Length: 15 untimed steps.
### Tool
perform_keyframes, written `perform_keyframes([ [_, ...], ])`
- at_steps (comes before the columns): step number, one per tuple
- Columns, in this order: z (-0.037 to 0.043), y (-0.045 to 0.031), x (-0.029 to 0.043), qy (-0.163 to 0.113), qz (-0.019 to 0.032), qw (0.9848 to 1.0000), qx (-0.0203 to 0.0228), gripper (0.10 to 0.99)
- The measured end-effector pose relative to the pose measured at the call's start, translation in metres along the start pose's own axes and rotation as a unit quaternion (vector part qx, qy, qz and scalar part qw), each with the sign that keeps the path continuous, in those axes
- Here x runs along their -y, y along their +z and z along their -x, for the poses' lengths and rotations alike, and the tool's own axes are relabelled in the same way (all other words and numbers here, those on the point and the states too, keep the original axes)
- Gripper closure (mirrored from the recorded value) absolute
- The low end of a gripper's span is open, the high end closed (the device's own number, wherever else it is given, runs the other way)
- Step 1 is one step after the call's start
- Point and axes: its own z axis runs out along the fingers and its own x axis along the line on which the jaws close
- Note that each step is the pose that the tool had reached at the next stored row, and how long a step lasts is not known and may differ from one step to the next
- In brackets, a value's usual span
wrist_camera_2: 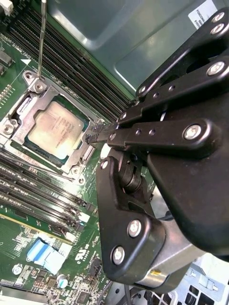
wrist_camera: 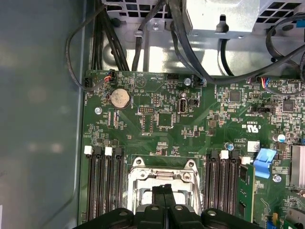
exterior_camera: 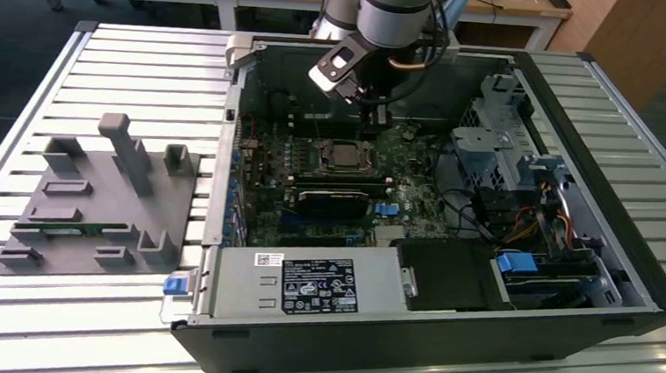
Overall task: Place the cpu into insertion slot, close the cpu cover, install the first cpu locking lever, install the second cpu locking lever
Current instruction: 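Close the cpu cover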
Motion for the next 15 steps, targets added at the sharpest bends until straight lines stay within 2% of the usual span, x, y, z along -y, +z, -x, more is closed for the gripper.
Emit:
perform_keyframes([
  [15,-0.0001,0.0004,0.0055,0.000,0.0000,1.0000,0.0000,0.980],
])
